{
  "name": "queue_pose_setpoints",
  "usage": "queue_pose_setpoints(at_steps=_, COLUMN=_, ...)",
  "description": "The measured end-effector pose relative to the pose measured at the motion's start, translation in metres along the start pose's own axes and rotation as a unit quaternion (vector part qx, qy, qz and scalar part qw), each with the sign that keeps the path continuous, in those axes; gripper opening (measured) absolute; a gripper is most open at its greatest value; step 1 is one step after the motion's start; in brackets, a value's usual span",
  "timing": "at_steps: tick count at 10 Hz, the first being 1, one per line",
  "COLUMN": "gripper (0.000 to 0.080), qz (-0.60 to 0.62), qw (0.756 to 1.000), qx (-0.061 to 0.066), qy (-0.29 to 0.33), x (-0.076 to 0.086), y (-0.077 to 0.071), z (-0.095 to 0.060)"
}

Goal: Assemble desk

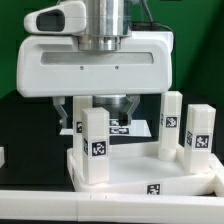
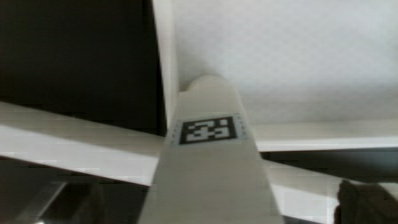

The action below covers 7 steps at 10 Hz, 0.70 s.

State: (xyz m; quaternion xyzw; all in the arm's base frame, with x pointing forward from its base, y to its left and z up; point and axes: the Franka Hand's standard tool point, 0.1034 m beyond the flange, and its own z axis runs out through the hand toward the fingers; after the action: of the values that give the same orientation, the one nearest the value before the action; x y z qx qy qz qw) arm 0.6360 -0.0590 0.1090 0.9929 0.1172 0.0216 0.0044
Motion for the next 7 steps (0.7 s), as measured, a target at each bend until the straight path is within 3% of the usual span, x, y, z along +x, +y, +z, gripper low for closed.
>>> queue_pose_setpoints(at_steps=1, gripper=0.0649, qz=-0.023, qw=1.0, qx=-0.002, qy=-0.001, x=-0.0007, y=0.0019, z=0.0)
queue_pose_setpoints(at_steps=4, gripper=0.0288, qz=-0.022, qw=1.0, qx=-0.002, qy=-0.001, x=-0.0009, y=0.0021, z=0.0)
queue_pose_setpoints(at_steps=7, gripper=0.0288, qz=-0.005, qw=1.0, qx=-0.002, qy=-0.001, x=-0.0009, y=0.0021, z=0.0001)
